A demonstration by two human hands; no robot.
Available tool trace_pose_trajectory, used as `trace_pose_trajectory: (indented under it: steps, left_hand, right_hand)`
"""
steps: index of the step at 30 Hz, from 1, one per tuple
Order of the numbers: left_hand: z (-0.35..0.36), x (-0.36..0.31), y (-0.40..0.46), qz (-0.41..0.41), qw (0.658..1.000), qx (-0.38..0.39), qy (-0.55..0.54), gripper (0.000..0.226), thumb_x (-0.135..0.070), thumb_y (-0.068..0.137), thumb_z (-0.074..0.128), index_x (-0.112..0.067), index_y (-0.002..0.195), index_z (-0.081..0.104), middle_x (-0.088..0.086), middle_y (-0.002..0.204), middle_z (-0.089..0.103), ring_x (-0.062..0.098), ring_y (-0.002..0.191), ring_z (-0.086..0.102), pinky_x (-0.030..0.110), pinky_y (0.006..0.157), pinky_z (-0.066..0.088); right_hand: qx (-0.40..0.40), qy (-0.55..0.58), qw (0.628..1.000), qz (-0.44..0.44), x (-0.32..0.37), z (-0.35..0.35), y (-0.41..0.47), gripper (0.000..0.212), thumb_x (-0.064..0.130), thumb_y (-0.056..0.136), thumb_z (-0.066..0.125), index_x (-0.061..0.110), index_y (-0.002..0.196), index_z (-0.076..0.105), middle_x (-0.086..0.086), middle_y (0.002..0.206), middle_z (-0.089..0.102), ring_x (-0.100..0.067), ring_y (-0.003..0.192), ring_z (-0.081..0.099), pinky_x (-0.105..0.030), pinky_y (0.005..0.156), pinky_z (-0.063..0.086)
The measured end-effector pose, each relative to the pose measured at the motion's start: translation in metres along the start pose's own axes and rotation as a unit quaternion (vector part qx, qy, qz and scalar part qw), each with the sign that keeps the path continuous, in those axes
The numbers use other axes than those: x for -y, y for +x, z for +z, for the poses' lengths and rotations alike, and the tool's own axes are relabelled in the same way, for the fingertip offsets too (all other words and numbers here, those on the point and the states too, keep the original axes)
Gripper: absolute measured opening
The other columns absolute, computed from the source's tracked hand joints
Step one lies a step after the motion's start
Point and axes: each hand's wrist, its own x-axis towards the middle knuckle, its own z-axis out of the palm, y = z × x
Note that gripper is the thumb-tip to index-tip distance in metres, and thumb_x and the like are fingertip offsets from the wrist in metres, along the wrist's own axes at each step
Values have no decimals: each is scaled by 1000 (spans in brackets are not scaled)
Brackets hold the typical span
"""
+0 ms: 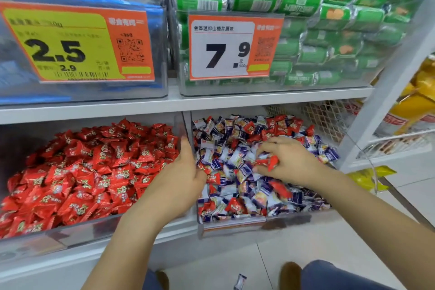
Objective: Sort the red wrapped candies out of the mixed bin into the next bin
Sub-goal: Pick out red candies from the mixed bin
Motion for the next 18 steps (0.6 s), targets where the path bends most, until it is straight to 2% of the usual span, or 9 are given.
trace_pose_trajectory:
  steps: [1,3,5,7,10,12,14,16,18]
  left_hand:
    - [0,-1,-1,-13,1000,-5,8,76,-32,98,39,-14,149,-14,16,118,56,25,104,58,39,91,46]
    - [0,-5,-1,-13,995,-76,68,76,-32,95,44,-10,150,-6,21,152,21,30,134,33,36,109,28]
    - [2,-13,-1,52,974,-191,108,70,-28,91,49,-5,148,14,21,147,27,30,132,31,36,109,26]
    - [6,-26,-1,123,962,-234,71,58,-23,91,51,-10,144,31,10,141,40,24,129,35,29,107,26]
    - [20,-43,3,171,961,-217,25,42,-16,94,48,-21,135,48,-3,135,51,14,123,45,18,98,29]
    - [33,-49,9,165,967,-189,37,39,-14,95,44,-24,132,52,-5,133,53,13,119,49,20,94,34]
    - [44,-54,16,147,976,-151,62,39,-13,97,41,-26,132,51,-5,134,53,14,118,51,25,93,38]
    - [53,-59,23,146,980,-117,69,36,-16,97,42,-27,129,55,-5,128,57,15,110,56,29,91,43]
    - [61,-67,27,153,981,-104,58,28,-23,96,45,-27,119,61,-6,114,63,13,96,59,29,84,47]
  right_hand:
    - [2,44,999,13,-5,-2,-9,52,61,74,65,29,115,63,3,123,57,-17,121,47,-31,103,34]
    - [15,134,990,34,-11,-6,-28,65,66,64,66,39,123,56,6,140,44,-13,134,33,-32,110,27]
    - [9,212,976,55,-16,-10,-44,74,65,57,68,51,126,44,13,147,30,-3,136,26,-26,110,29]
    - [-6,295,952,76,-19,-14,-57,73,57,58,72,50,125,44,20,144,30,9,129,29,-10,99,32]
    - [-54,296,949,97,-27,-11,-71,61,51,67,71,40,124,55,21,136,40,9,127,35,-5,99,24]
    - [-117,290,944,108,-32,-8,-76,38,43,76,70,42,113,60,23,126,51,10,119,44,-3,94,28]
    - [-165,293,933,128,-34,-4,-80,25,39,80,68,43,104,63,24,116,56,11,108,50,-11,90,36]
    - [-211,278,927,139,-33,-3,-83,18,42,78,68,38,95,65,19,102,60,8,96,54,-14,83,41]
    - [-228,252,930,138,-30,-6,-86,21,52,70,68,35,83,65,16,85,60,6,83,55,-8,69,40]
